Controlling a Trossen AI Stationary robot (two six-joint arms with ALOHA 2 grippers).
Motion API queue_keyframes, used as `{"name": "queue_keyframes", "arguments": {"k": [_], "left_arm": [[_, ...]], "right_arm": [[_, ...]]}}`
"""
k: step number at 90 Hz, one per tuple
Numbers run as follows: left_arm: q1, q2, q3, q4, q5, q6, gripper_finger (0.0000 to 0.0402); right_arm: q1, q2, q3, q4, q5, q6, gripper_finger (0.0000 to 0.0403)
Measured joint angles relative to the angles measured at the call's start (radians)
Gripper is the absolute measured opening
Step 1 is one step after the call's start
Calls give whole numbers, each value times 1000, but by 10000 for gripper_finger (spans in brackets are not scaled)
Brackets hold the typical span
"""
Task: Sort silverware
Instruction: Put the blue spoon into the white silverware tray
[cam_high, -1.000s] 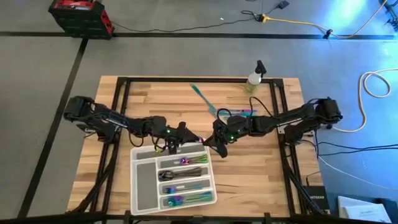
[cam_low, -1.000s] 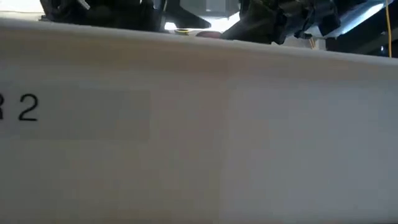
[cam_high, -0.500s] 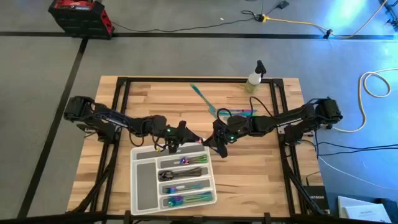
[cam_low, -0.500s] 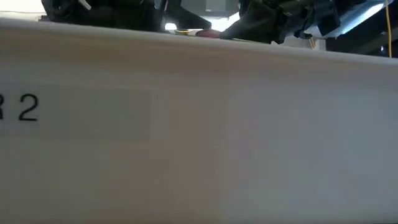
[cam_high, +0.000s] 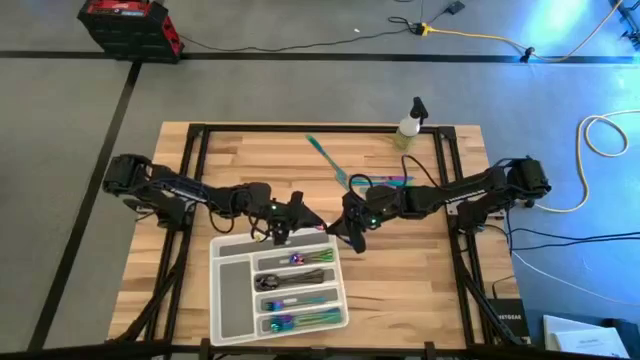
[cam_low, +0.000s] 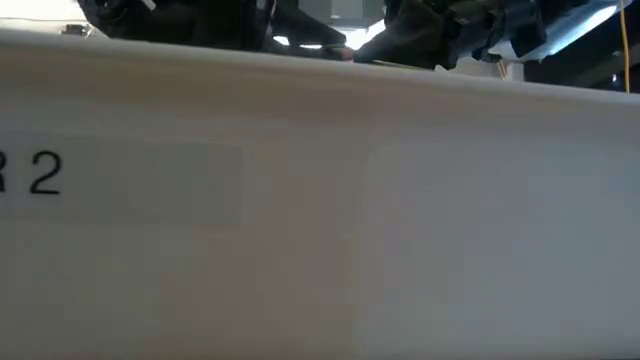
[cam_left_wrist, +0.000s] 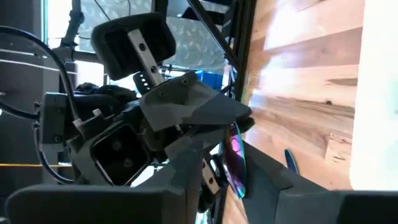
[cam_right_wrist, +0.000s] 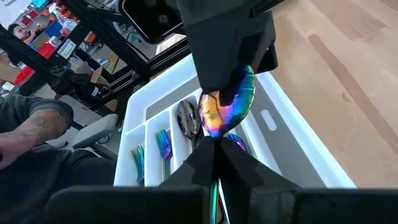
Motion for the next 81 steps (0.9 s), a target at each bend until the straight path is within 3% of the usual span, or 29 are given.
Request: {"name": "queue_keyframes", "arguments": {"k": [15,28,44,69,81], "left_arm": [[0,0,0,-4,-7,-11,44],[0,0,0,3,-93,-33,8],[0,0,0,7,-119,-70,1],[0,0,0,4,-174,-102,0],[-1,-1,0,8,-247,-226,0]], "right_arm": [[0,0,0,0,0,-1,1],[-1,0,0,1,9,-5,1],[-1,0,0,-1,29,-11,15],[-1,0,0,5,64,-97,134],[-1,-12,38,-53,72,-152,192]]}}
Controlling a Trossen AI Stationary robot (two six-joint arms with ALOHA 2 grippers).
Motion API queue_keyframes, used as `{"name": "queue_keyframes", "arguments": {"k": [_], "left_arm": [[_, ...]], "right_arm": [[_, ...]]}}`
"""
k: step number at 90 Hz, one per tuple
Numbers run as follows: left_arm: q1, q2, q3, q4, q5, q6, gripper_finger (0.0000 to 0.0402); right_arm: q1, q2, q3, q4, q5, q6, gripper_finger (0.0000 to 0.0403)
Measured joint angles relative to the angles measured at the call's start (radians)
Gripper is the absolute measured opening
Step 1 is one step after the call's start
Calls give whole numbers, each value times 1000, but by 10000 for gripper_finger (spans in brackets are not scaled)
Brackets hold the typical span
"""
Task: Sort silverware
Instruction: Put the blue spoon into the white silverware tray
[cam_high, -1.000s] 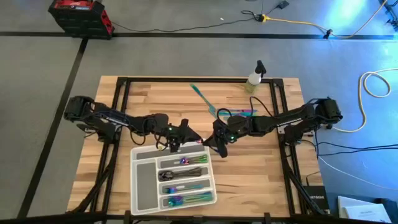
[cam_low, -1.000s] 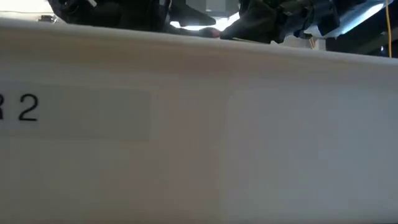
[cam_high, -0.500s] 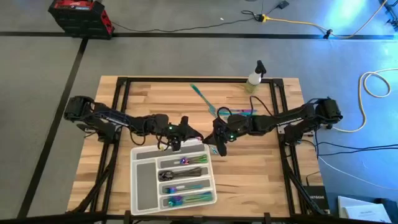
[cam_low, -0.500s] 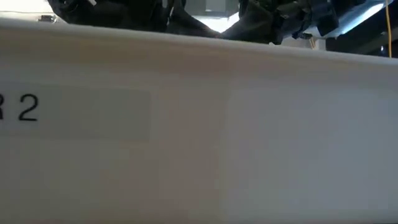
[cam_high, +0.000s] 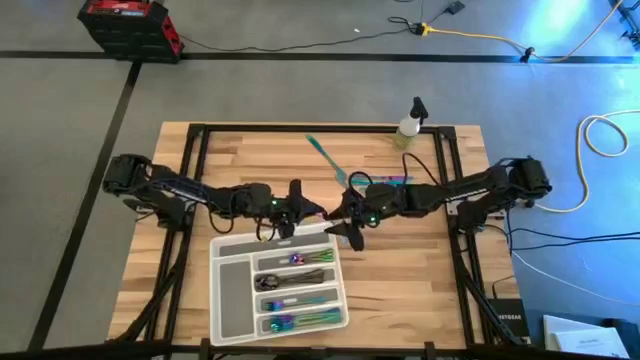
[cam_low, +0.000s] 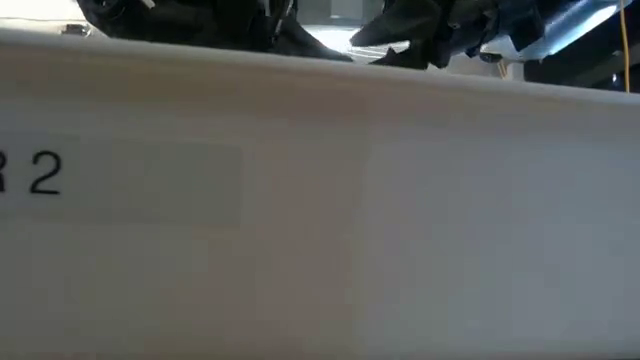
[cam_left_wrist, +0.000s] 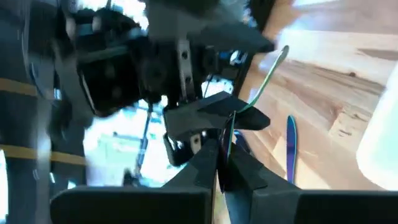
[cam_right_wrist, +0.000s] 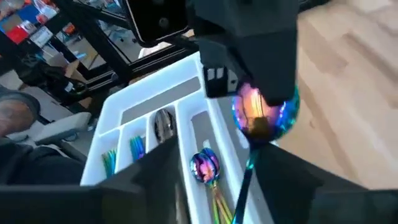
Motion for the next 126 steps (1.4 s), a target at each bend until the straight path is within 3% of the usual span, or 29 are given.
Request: {"name": "queue_keyframes", "arguments": {"k": [14,27,38,58,69,81,94,105,126], "left_arm": [[-8,0,-2,-6,-51,-136,0],[-38,1,-2,-13,-136,-255,0],[-60,1,-2,-63,-278,-327,0],[-100,0,-3,-120,-430,-458,0],[-137,0,-2,-165,-516,-552,0],[-177,0,-3,-241,-705,-661,0],[-204,0,-3,-315,-875,-889,0],[-223,0,-3,-340,-904,-1123,0],[-263,0,13,-349,-901,-1430,0]], "right_arm": [[0,-16,104,-264,69,-79,234],[1,-17,193,-483,180,-117,247],[1,-18,244,-569,232,-138,248],[2,-18,263,-628,337,-224,248],[1,-18,222,-653,595,-299,248],[-1,-17,146,-590,921,-427,248],[-7,-17,102,-437,1140,-588,248],[-32,-17,82,-375,1163,-638,248],[-61,-17,24,-334,1117,-640,248]]}}
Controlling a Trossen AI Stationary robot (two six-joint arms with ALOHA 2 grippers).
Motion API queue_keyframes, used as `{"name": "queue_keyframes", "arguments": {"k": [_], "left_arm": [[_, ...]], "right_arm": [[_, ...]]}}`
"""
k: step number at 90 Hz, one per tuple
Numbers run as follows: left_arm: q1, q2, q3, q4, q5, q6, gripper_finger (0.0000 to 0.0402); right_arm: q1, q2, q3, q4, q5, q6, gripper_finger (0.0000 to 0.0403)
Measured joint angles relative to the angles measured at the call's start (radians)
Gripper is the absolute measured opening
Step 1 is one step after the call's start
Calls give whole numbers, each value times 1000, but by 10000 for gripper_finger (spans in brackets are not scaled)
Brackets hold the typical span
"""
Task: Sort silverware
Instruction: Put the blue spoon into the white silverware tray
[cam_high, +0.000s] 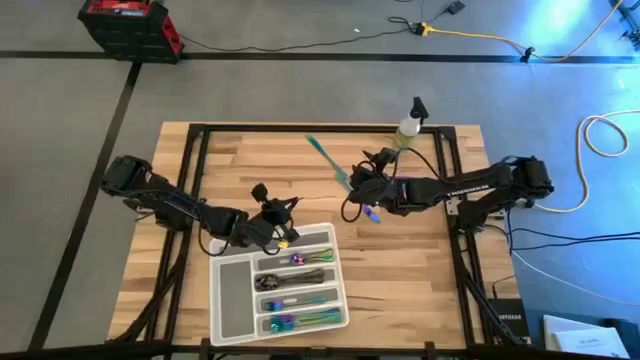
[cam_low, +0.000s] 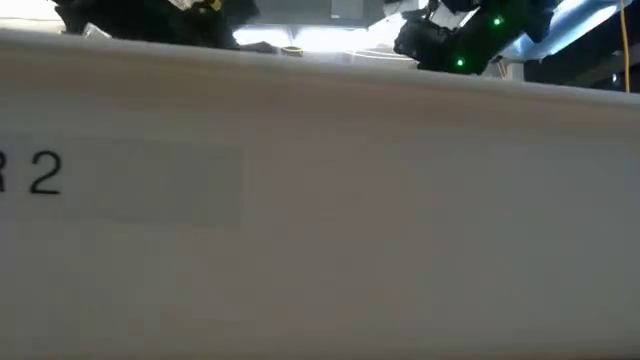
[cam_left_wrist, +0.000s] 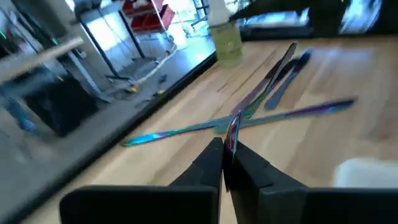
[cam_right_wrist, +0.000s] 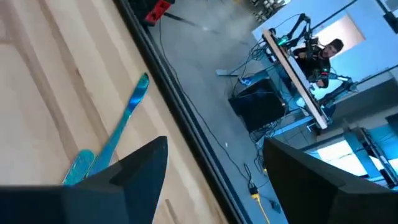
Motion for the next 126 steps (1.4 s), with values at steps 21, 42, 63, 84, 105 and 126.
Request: {"name": "queue_keyframes", "arguments": {"k": [21,42,63,84,105,126], "left_arm": [[-47,0,48,-66,54,-477,0],[-129,0,84,-318,163,-1028,0],[-170,0,146,-538,412,-1575,0],[-196,36,298,-760,500,-1866,0],[-161,198,405,-831,705,-1866,0],[-120,226,426,-834,741,-1805,0]], "right_arm": [[18,0,-29,2,-54,33,248],[76,0,-116,-10,112,16,248],[186,0,-220,-9,301,157,248],[278,0,-235,-8,468,236,248],[284,0,-235,-9,474,242,248],[284,0,-235,-9,451,261,248]]}}
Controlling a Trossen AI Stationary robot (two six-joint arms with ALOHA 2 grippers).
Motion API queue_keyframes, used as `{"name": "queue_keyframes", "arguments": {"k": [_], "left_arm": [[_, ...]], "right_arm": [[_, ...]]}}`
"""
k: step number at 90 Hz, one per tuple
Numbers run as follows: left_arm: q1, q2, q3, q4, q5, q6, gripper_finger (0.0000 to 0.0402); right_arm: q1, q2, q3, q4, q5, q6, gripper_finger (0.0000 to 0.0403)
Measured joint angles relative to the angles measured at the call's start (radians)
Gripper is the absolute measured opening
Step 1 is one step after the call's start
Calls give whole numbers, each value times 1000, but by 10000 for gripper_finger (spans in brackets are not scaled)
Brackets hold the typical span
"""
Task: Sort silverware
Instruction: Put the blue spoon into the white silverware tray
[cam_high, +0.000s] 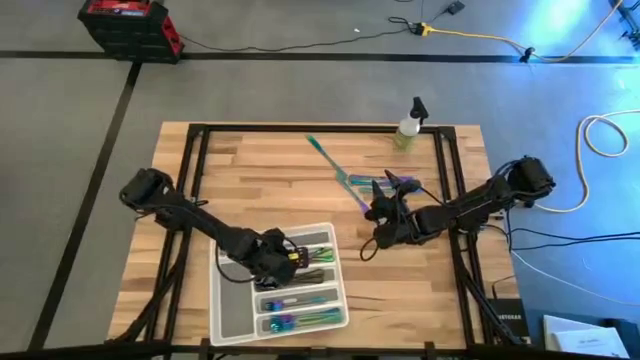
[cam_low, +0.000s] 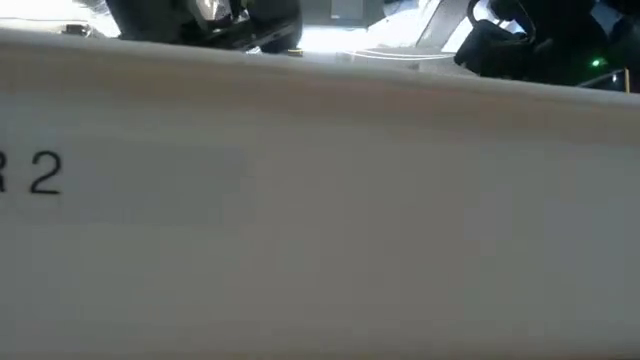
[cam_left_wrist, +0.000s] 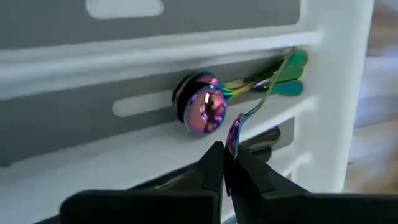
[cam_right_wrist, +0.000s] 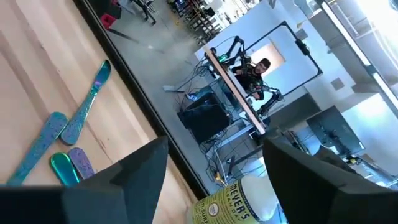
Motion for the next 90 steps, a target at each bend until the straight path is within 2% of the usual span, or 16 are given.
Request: {"name": "queue_keyframes", "arguments": {"k": [12,34,52,90], "left_arm": [[23,0,0,3,45,40,0],[44,0,-5,31,58,89,11],[48,0,-5,70,15,118,29],[48,0,-5,50,15,141,57]], "right_arm": [[0,0,0,0,-15,1,248],[0,0,0,0,-25,4,248],[0,0,0,0,-25,13,248],[0,0,0,0,-25,28,248]]}}
